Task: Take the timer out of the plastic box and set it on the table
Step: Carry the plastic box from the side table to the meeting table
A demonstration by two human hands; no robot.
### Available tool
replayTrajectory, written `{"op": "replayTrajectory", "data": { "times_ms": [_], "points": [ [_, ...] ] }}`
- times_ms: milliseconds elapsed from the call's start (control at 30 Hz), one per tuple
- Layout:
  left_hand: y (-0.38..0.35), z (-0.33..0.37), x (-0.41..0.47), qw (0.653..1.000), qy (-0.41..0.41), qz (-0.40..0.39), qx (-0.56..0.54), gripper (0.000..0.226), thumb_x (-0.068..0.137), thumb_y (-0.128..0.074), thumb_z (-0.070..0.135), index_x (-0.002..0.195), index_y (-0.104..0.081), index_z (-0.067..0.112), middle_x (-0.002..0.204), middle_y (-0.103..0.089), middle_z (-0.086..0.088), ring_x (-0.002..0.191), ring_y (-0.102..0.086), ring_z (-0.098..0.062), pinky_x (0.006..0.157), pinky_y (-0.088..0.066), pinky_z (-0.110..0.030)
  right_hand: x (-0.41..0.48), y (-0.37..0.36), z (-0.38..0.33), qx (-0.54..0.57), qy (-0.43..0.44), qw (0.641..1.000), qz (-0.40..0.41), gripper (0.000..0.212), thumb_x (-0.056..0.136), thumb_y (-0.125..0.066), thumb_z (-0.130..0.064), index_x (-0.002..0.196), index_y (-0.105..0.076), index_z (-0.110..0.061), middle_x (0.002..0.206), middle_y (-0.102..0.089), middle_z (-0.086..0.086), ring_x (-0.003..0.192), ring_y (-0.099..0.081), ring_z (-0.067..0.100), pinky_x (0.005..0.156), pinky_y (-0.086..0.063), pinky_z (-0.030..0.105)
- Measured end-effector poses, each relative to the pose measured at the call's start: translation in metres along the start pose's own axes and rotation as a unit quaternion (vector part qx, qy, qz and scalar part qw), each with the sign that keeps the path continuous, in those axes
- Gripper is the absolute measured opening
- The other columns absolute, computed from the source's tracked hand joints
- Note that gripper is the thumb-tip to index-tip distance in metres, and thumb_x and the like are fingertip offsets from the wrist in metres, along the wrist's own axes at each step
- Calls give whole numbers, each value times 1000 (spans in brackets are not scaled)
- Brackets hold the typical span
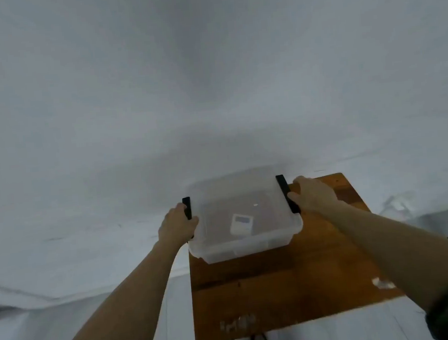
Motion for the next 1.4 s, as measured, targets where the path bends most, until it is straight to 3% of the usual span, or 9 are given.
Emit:
{"op": "replayTrajectory", "data": {
  "times_ms": [133,333,467,633,800,1033,1167,1300,1400],
  "points": [
    [-16,-11,31,995,67,-22,-76,49,95,-52,29,136,-39,6,116,-60,-18,97,-60,-33,79,-50,-41,25,-15,-2,28,-51,998,-16,50,96,-50,-45,133,-46,-11,109,-64,8,87,-61,23,66,-52,35],
    [-46,-25,59,981,144,-14,-133,39,101,-39,34,122,-46,2,90,-55,-11,78,-54,-29,68,-43,-36,61,-45,7,73,-94,992,-39,42,98,-40,-51,108,-51,-11,79,-58,-1,67,-59,17,58,-49,33],
    [-53,-26,57,978,156,-2,-140,39,101,-37,39,116,-46,4,85,-55,-10,76,-56,-30,67,-46,-36,71,-59,10,83,-98,991,-30,49,97,-35,-54,99,-53,-9,74,-62,3,61,-62,19,58,-56,37],
    [-43,-38,46,972,179,22,-153,42,99,-44,43,108,-52,2,77,-53,-4,69,-53,-21,60,-41,-32,79,-58,2,94,-62,993,-26,47,96,-40,-55,92,-52,-10,73,-60,6,60,-61,22,53,-54,35],
    [-31,-68,2,948,243,102,-177,43,96,-45,48,99,-52,5,76,-53,-4,76,-57,-28,65,-46,-35,82,-61,-38,120,25,991,-57,41,96,-44,-50,86,-50,-11,68,-53,4,53,-53,19,46,-40,28],
    [-10,-127,-98,899,336,185,-210,43,96,-44,49,100,-52,7,87,-59,-9,67,-54,-22,54,-42,-29,54,-74,-131,132,152,971,-126,44,96,-44,-52,90,-54,-10,77,-59,6,64,-57,23,52,-43,30],
    [3,-170,-182,857,395,240,-229,43,96,-43,49,98,-50,7,81,-54,-5,68,-54,-24,59,-43,-32,8,-89,-200,111,232,953,-159,41,96,-45,-49,80,-51,-12,70,-56,5,57,-52,20,49,-37,29],
    [9,-215,-278,808,451,289,-244,42,96,-44,49,95,-49,8,75,-51,-2,62,-51,-19,53,-37,-29,-61,-107,-267,94,310,929,-181,45,95,-44,-53,72,-51,-15,68,-58,5,56,-54,20,48,-36,28],
    [6,-246,-361,771,490,319,-252,42,96,-44,50,94,-49,8,81,-54,-6,72,-54,-27,62,-42,-33,-126,-127,-310,92,355,908,-205,46,93,-46,-55,69,-48,-16,67,-57,4,57,-55,21,48,-37,27]
  ]
}}
Point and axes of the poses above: each hand's wrist, its own x-axis towards the middle knuckle, its own y-axis out of the back of the hand, z = x × y, the point moved 6 cm from there along x, towards the middle knuckle
